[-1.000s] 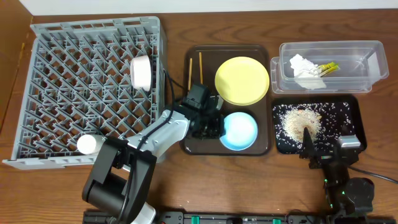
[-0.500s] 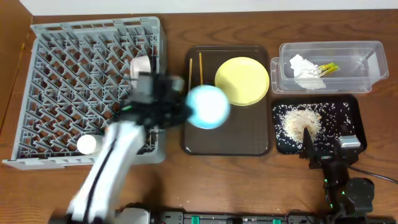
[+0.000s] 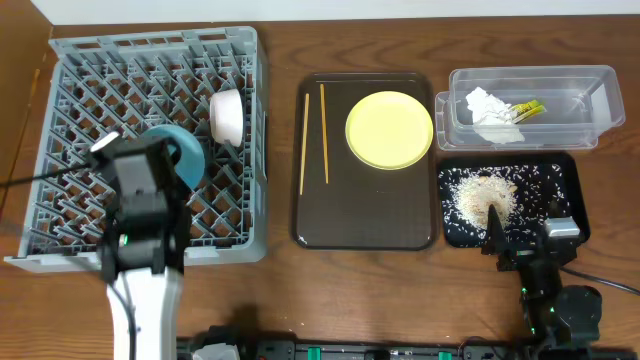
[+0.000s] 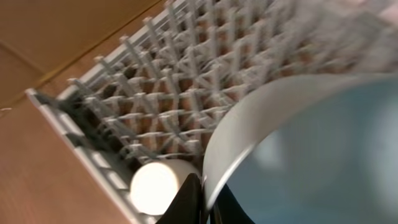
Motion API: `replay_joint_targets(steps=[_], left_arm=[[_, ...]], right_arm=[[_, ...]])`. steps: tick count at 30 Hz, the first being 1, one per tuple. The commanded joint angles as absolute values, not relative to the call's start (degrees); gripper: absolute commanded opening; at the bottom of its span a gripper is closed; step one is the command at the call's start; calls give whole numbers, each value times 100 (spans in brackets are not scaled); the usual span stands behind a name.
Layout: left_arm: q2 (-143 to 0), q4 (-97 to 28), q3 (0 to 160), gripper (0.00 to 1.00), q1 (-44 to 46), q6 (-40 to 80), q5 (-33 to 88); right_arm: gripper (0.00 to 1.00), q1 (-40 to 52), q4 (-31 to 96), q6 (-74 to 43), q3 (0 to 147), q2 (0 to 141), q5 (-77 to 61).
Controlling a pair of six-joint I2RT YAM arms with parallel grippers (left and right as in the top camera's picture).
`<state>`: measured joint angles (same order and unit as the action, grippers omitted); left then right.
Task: Sort waste into correct bins and load items into the dishwasher
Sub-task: 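Carry the light-blue bowl into the dish rack and release it, then grasp a wooden chopstick on the tray with the left gripper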
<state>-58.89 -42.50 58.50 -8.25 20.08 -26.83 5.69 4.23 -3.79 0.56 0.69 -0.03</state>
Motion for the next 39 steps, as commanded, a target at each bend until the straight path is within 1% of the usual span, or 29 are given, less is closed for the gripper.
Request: replay_joint_targets(steps=[1, 4, 12, 16, 22, 30, 35, 39], left_arm=[[-6514, -4283, 5911, 8, -701, 1739, -3417], [-6928, -4331, 5911, 7, -454, 1741, -3730], [-7819, -4327, 5911, 8, 766, 1745, -5655], [-8305, -4377, 5911, 8, 1221, 1809, -6348], [-8733, -4322, 5911, 8, 1546, 1809, -7336], [-8886, -4303, 5911, 7, 1557, 1806, -7564], [-8967, -4305, 5894, 8, 1594, 1857, -7105], [-9203, -4327, 5819, 7, 1605, 1918, -7098]], right_arm=[[99, 489, 423, -311, 32, 38, -5], [99, 489, 423, -311, 32, 38, -5], [99, 489, 423, -311, 32, 38, -5], [99, 489, 423, -311, 32, 38, -5], [99, 489, 423, -311, 32, 38, -5], [99, 489, 423, -311, 32, 38, -5], [99, 489, 423, -311, 32, 38, -5], [99, 489, 423, -311, 32, 38, -5]])
